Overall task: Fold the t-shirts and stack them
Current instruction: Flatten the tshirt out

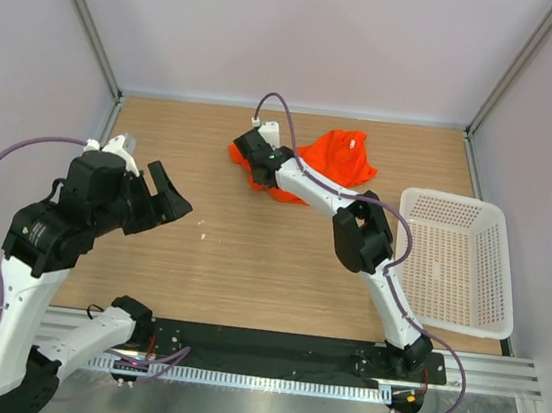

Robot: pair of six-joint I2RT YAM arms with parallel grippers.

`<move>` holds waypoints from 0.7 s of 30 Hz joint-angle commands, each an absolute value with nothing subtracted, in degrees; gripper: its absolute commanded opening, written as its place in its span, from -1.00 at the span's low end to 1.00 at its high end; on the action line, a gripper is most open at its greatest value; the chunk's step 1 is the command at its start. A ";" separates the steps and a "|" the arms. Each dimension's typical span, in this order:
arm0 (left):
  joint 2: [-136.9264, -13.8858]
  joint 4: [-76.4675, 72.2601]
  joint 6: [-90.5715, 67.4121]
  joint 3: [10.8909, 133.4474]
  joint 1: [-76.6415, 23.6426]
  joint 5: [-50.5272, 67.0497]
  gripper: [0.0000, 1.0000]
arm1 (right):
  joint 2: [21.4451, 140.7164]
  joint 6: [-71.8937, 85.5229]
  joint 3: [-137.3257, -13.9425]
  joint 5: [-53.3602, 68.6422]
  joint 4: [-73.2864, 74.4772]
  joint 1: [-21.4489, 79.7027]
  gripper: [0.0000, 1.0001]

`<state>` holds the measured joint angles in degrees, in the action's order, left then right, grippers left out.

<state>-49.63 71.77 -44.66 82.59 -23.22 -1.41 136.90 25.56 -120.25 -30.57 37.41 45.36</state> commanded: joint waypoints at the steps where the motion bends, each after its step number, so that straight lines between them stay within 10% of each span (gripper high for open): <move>1: -48.25 72.60 -45.09 83.14 -23.03 -1.23 0.53 | 132.90 23.39 -119.28 -32.87 38.06 45.61 -0.98; 21: -51.93 62.41 -44.82 76.92 -23.03 9.30 0.74 | 77.98 28.30 -90.90 -24.33 49.75 51.85 -0.98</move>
<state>-49.08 68.66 -44.60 82.08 -23.20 1.39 83.66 27.77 -98.37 -25.04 47.16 52.47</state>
